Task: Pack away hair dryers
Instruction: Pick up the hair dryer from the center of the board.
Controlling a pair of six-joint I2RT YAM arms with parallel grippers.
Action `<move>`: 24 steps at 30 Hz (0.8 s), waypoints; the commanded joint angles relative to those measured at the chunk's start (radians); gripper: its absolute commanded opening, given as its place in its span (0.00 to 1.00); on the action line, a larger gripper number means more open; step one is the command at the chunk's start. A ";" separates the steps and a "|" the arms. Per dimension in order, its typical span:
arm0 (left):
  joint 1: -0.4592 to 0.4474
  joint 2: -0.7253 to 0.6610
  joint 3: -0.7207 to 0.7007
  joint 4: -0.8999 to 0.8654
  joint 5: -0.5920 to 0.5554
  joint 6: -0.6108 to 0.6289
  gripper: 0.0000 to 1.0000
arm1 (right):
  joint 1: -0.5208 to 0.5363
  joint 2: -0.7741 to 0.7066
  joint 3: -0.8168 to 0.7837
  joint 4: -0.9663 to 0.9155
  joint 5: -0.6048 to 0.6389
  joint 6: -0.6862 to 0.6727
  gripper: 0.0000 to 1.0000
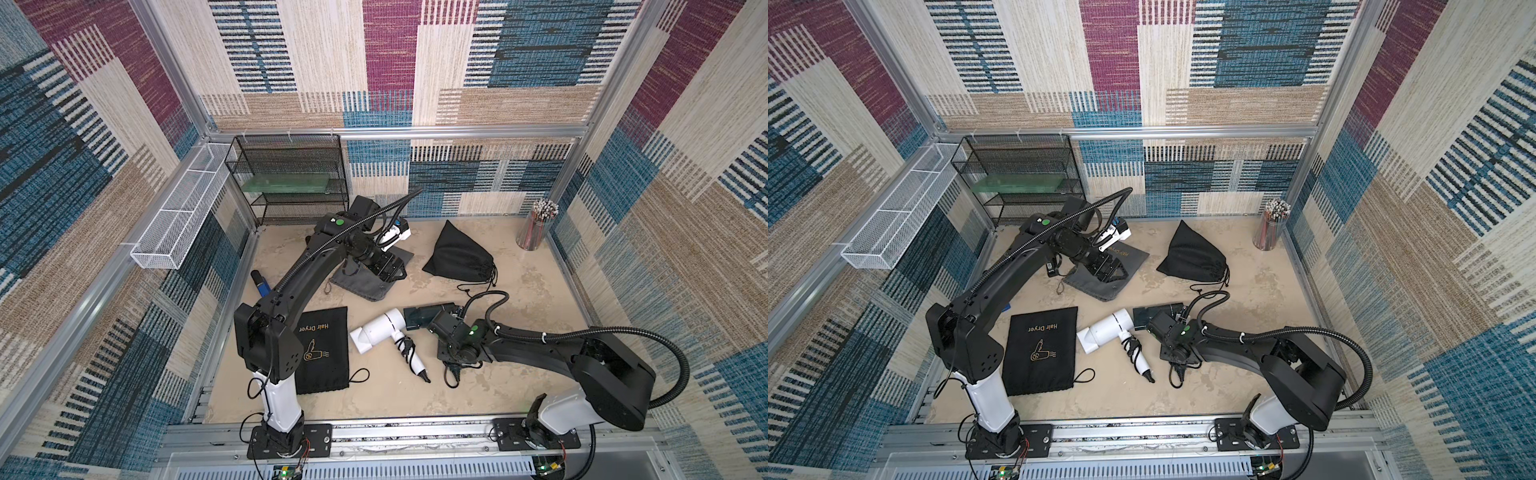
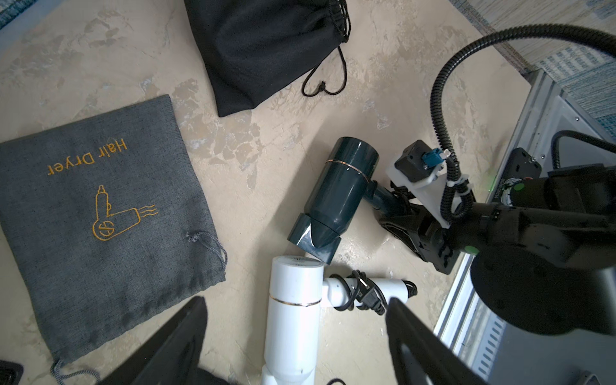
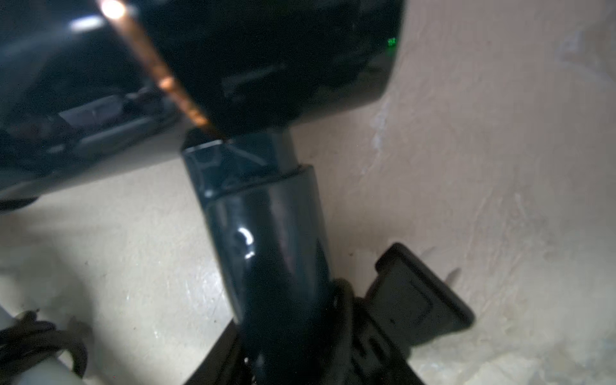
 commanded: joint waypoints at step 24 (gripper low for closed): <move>-0.045 0.099 0.573 -0.250 0.541 0.044 1.00 | 0.053 -0.450 0.047 0.140 0.583 -0.519 0.00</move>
